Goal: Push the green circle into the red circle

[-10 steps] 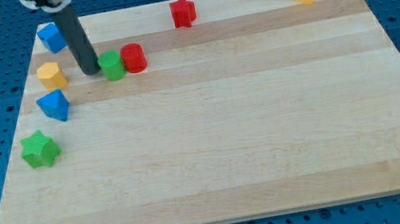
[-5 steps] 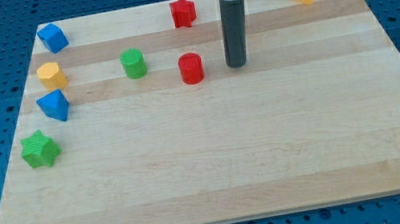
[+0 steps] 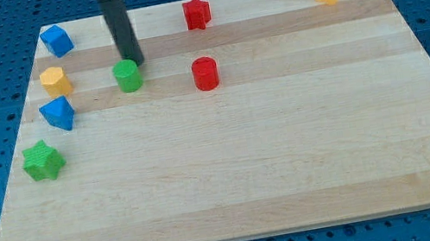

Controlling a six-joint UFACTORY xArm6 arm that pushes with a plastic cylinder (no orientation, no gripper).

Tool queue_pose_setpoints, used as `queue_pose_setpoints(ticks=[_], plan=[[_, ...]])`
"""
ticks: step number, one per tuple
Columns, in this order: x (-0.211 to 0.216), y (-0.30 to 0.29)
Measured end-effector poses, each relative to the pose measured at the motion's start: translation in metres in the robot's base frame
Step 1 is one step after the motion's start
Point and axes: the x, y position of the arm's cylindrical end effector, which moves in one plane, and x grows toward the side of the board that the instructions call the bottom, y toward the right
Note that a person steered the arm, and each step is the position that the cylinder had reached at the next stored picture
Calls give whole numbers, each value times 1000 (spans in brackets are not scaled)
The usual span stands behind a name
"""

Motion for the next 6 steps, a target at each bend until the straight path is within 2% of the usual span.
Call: queue_pose_setpoints(ticks=[1, 5, 6], plan=[[8, -21], [33, -21], [52, -18]])
